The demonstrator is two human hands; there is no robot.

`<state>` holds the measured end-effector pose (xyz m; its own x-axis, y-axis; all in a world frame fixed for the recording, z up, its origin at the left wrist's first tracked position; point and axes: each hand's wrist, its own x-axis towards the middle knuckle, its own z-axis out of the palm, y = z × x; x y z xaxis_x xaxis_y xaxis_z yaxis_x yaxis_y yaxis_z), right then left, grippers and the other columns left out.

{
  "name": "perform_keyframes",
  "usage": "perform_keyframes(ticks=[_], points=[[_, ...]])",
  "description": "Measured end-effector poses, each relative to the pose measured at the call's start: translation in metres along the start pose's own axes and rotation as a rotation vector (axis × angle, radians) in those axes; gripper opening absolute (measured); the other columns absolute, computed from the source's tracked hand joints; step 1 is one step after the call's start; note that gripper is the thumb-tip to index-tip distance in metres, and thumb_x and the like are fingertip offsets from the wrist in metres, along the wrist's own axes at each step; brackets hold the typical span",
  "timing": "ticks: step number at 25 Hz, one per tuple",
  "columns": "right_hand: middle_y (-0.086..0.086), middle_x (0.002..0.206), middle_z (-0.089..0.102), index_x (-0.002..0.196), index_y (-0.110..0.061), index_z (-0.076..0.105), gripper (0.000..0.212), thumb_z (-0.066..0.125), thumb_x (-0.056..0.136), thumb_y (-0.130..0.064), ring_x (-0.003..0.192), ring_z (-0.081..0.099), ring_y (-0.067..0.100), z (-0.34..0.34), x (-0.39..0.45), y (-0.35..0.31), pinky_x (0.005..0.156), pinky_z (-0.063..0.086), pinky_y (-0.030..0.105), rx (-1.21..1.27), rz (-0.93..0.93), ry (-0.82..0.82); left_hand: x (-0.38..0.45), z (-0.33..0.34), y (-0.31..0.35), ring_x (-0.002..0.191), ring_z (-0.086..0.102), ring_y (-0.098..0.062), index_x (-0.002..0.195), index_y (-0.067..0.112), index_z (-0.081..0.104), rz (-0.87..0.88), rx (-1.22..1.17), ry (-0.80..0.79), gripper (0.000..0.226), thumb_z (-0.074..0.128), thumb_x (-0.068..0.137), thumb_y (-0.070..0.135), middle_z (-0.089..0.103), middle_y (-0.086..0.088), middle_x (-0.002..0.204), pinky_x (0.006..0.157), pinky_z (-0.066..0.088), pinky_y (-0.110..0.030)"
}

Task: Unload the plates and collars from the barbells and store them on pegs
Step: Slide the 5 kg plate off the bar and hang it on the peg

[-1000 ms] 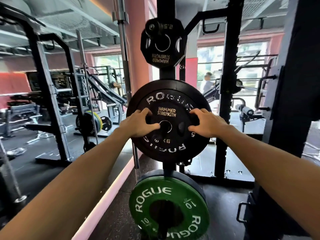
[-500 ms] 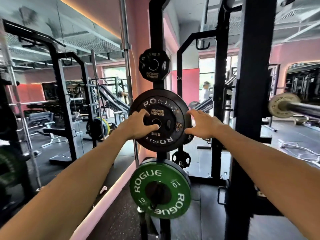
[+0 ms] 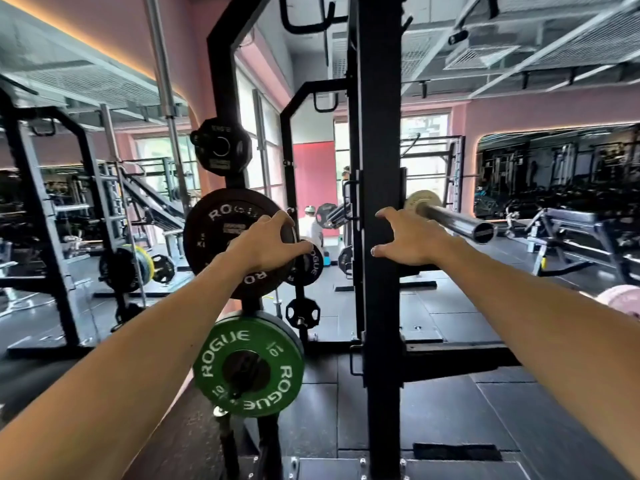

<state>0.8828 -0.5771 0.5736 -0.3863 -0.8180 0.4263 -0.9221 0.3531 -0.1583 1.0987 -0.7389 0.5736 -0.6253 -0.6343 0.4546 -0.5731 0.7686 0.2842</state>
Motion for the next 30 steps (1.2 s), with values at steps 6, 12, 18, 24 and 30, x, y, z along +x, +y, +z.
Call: perform_keyframes(ticks=[6, 12, 18, 24, 30], points=[[0.004, 0.146, 0.044, 0.144, -0.032, 0.027, 0.076, 0.062, 0.080, -0.054, 0.129, 0.047, 0.030, -0.067, -0.071, 0.134, 0.103, 0.035, 0.045, -0.069, 0.095, -0.007, -0.006, 0.040, 0.146, 0.113, 0.055, -0.028, 0.130, 0.029, 0.044, 0.058, -0.051, -0.013, 0.074, 0.058, 0.073, 0.073, 0.051, -0.009, 0.132, 0.098, 0.045, -0.046], [0.004, 0.146, 0.041, 0.147, -0.030, 0.024, 0.071, 0.056, 0.085, -0.046, 0.129, 0.045, 0.029, -0.087, -0.102, 0.210, 0.105, 0.037, 0.046, -0.020, 0.126, -0.053, -0.013, 0.062, 0.209, 0.109, 0.055, -0.027, 0.133, 0.026, 0.043, 0.022, -0.095, -0.001, 0.072, 0.059, 0.077, 0.068, 0.051, -0.009, 0.128, 0.096, 0.047, -0.044], [0.004, 0.150, 0.036, 0.148, -0.029, 0.023, 0.069, 0.054, 0.088, -0.042, 0.131, 0.042, 0.030, -0.084, -0.094, 0.258, 0.107, 0.035, 0.048, 0.001, 0.132, -0.058, 0.009, 0.085, 0.237, 0.113, 0.053, -0.029, 0.135, 0.025, 0.041, -0.030, -0.045, 0.016, 0.069, 0.060, 0.080, 0.062, 0.047, -0.013, 0.135, 0.097, 0.046, -0.043], [0.008, 0.147, 0.041, 0.146, -0.021, 0.027, 0.054, 0.039, 0.099, -0.044, 0.130, 0.044, 0.030, -0.056, -0.023, 0.291, 0.106, 0.035, 0.048, -0.009, 0.108, -0.022, 0.080, 0.127, 0.220, 0.099, 0.050, -0.023, 0.130, 0.020, 0.043, -0.015, -0.049, 0.055, 0.058, 0.064, 0.083, 0.046, 0.053, -0.012, 0.125, 0.087, 0.046, -0.039], [0.009, 0.123, 0.056, 0.135, -0.012, 0.038, 0.043, 0.031, 0.102, -0.040, 0.110, 0.055, 0.030, 0.001, 0.104, 0.334, 0.098, 0.041, 0.048, 0.000, 0.096, -0.007, 0.211, 0.185, 0.188, 0.100, 0.053, -0.024, 0.131, 0.018, 0.045, -0.027, -0.096, 0.085, 0.050, 0.059, 0.089, 0.041, 0.056, -0.009, 0.118, 0.090, 0.046, -0.040]])
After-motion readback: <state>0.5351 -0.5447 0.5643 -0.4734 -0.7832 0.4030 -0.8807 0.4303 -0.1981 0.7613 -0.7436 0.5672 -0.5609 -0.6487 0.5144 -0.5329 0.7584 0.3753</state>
